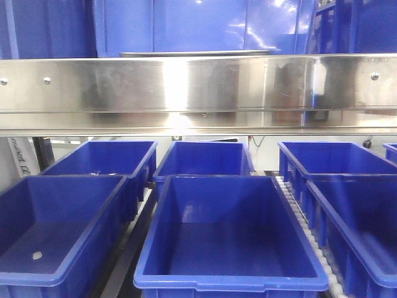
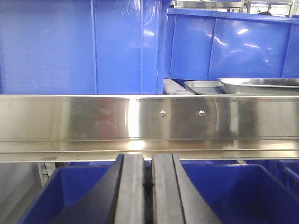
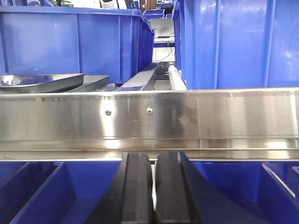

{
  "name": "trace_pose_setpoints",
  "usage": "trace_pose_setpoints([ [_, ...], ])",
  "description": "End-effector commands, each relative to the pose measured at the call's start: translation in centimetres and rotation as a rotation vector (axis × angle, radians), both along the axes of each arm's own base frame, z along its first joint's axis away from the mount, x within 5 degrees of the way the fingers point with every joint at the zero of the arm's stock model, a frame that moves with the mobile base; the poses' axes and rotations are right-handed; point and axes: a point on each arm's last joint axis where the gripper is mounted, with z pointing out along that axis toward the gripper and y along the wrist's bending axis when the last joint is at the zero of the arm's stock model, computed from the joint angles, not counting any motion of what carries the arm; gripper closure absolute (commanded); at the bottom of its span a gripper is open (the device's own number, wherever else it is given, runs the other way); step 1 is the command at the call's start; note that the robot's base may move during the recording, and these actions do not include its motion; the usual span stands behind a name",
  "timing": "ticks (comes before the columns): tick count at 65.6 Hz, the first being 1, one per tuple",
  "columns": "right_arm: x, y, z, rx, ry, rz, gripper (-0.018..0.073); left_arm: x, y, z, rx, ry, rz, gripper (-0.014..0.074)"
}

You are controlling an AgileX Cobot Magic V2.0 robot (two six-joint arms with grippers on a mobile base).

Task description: Stack silver trays without gaps

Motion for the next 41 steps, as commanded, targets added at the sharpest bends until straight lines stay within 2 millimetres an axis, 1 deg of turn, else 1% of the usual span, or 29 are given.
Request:
trace_pose_setpoints([
  [1, -0.04, -0.01, 0.14, -0.010, -0.017, -0.003, 0.0576, -0.07, -0.03, 0.29, 0.003, -0.028, -0.006, 0.0612],
  [41, -0.04, -0.01, 0.14, -0.010, -0.017, -0.003, 0.0576, -0.07, -0.03, 0.29, 0.003, -0.028, -0.006, 0.0612],
])
